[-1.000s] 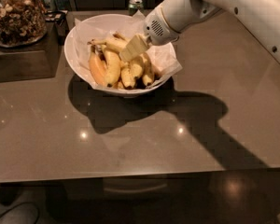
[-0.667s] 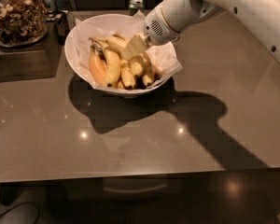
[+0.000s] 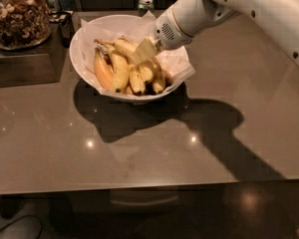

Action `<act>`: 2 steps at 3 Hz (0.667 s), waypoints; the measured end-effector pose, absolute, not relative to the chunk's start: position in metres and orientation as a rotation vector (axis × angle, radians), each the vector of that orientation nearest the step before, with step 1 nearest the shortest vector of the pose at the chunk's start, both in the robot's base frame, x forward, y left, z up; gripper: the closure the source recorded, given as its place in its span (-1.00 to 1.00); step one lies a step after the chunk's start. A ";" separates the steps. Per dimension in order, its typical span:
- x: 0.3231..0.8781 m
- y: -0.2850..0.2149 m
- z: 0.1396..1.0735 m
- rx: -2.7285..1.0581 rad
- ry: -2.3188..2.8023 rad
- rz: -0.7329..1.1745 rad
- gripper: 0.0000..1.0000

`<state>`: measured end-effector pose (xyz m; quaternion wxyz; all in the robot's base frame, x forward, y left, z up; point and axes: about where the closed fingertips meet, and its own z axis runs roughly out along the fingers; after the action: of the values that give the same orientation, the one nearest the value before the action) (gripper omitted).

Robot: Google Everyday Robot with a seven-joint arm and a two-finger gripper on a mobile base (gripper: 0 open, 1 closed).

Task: Pick banana from white bowl

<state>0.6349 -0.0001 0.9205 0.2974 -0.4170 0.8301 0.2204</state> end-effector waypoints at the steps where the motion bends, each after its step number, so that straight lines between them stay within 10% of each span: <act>1: 0.635 0.000 0.922 -1.108 2.206 0.586 1.00; 2: 0.629 -0.008 0.935 -1.116 2.123 0.647 1.00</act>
Offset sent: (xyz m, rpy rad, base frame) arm -0.0189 -0.0320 0.0467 0.2168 -0.1173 0.1025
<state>0.6293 -0.0078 0.9352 0.3228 -0.4250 0.8089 0.2466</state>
